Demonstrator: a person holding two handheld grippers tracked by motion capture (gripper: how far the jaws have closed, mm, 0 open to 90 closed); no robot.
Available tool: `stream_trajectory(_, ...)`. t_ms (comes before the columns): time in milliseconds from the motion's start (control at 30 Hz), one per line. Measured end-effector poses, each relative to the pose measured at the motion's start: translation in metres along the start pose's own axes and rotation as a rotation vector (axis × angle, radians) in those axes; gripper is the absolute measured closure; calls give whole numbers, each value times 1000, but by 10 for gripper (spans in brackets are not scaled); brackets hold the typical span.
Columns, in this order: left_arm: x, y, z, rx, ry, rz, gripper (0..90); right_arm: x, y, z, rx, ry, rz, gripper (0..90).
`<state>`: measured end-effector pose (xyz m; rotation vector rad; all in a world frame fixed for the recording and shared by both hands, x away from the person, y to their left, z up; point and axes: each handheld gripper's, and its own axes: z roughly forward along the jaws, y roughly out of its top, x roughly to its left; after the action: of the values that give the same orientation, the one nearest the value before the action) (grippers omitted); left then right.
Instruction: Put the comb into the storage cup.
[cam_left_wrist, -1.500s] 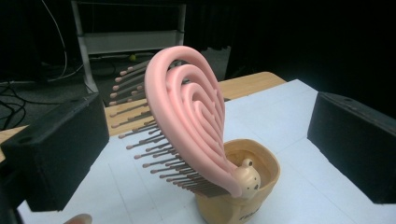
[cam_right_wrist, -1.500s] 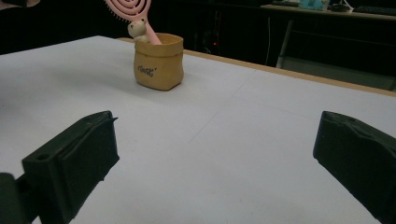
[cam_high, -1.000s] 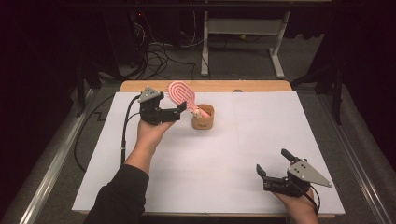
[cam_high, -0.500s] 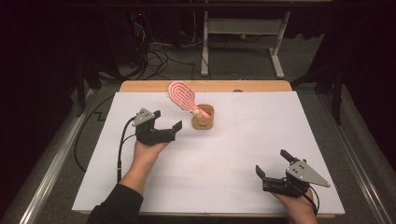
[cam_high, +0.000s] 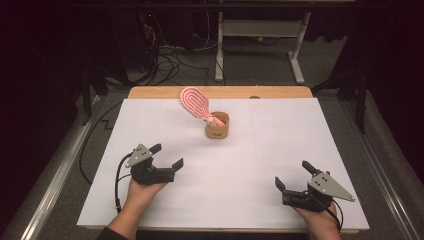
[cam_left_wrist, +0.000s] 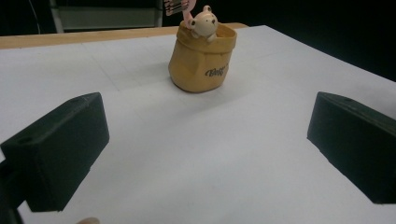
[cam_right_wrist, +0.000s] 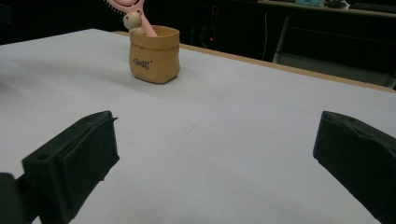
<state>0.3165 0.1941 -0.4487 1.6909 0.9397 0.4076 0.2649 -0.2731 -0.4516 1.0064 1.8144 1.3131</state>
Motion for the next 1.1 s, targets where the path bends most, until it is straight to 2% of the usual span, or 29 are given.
stream_trajectory(33, -1, -6, -10, 0, -5, 3, 0, 0, 0, 0, 0, 0, 1, 1)
stream_trajectory(100, -2, -9, -14, 0, -1, 12, 0, 0, 0, 0, 0, -2, 1, 1)
stream_trajectory(133, -3, -13, -24, -1, 6, 22, 0, 1, 0, 0, 2, -2, 2, 1)
stream_trajectory(300, -4, -16, -44, -35, 14, 31, 0, 4, 1, 1, 0, 2, -6, 1)
stream_trajectory(367, -6, -18, -53, -46, 22, 55, 0, 4, 0, 1, 1, 3, -6, 1)
stream_trajectory(433, -7, -20, -59, -53, 13, 78, 0, 4, 0, 3, 6, 5, -5, 1)
stream_trajectory(533, -8, -21, -60, -54, 36, 140, 0, 4, -1, 3, 10, 4, -4, 1)
stream_trajectory(600, -3, -24, -54, -44, 46, 130, 0, 4, -1, 2, 8, -2, 2, 1)
stream_trajectory(667, 5, -28, -49, -30, 26, 73, 0, 5, -1, 2, 9, -6, 2, 1)
stream_trajectory(767, 6, -30, -46, -23, 28, 84, 0, 5, 0, 0, 4, -9, 4, 1)
stream_trajectory(900, 7, -30, -46, -34, 22, 70, 0, 7, 1, -3, -4, -10, 7, 1)
stream_trajectory(1000, 7, -31, -46, -37, 29, 78, 0, 6, 1, -4, -8, -10, 8, 1)
stream_trajectory(1100, 8, -30, -47, -52, 31, 55, 0, 5, 1, -7, -13, -15, 17, 1)
